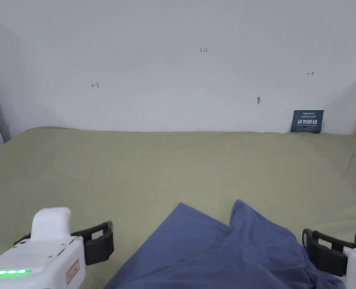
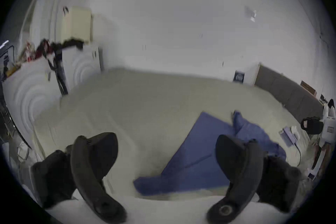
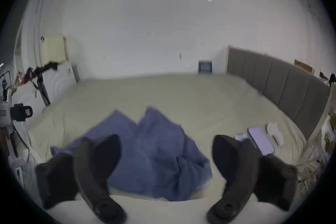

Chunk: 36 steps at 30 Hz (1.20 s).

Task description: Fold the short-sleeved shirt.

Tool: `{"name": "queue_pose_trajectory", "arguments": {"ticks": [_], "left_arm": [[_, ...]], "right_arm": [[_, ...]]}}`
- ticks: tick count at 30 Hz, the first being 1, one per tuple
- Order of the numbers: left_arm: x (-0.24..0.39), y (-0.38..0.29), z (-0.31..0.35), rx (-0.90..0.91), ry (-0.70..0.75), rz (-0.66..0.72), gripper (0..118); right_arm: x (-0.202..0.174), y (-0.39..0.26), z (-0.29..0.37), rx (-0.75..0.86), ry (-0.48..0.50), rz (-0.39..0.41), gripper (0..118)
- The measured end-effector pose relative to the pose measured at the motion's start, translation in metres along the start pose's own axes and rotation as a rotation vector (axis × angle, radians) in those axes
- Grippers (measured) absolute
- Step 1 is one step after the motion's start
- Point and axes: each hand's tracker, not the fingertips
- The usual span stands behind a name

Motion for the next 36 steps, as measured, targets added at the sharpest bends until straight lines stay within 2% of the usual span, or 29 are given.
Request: {"name": "queue_pose_trajectory", "arguments": {"ticks": [1, 2, 4, 6, 15, 22, 27, 32, 36], "left_arm": [[0.01, 0.002, 0.01, 0.047, 0.012, -0.009, 39], [0.02, 0.003, 0.019, 0.083, 0.017, -0.019, 0], [0.022, 0.0, 0.024, 0.114, -0.018, -0.009, 0], [0.024, -0.002, 0.03, 0.106, -0.043, -0.004, 0], [0.038, -0.001, 0.039, 0.149, -0.028, -0.073, 0], [0.035, -0.005, 0.03, 0.109, -0.025, -0.112, 0], [-0.011, -0.026, 0.005, -0.096, -0.018, -0.098, 0], [-0.069, -0.059, -0.033, -0.354, -0.028, 0.017, 0], [-0.089, -0.08, -0.059, -0.475, -0.064, 0.016, 0]], "right_arm": [[-0.009, 0.001, 0.008, 0.041, -0.025, 0.019, 23], [-0.016, 0.0, 0.011, 0.075, -0.033, 0.052, 2], [-0.028, -0.004, 0.025, 0.146, -0.09, 0.05, 2], [-0.034, 0.0, 0.033, 0.121, -0.031, 0.069, 2], [-0.041, -0.004, 0.035, 0.137, -0.041, 0.082, 2], [-0.048, -0.007, 0.028, 0.124, -0.03, 0.083, 2], [-0.051, -0.017, 0.024, 0.089, -0.009, 0.084, 2], [-0.056, -0.036, 0.016, 0.018, 0.008, 0.108, 2], [-0.062, -0.049, 0.01, -0.032, 0.027, 0.108, 2]]}}
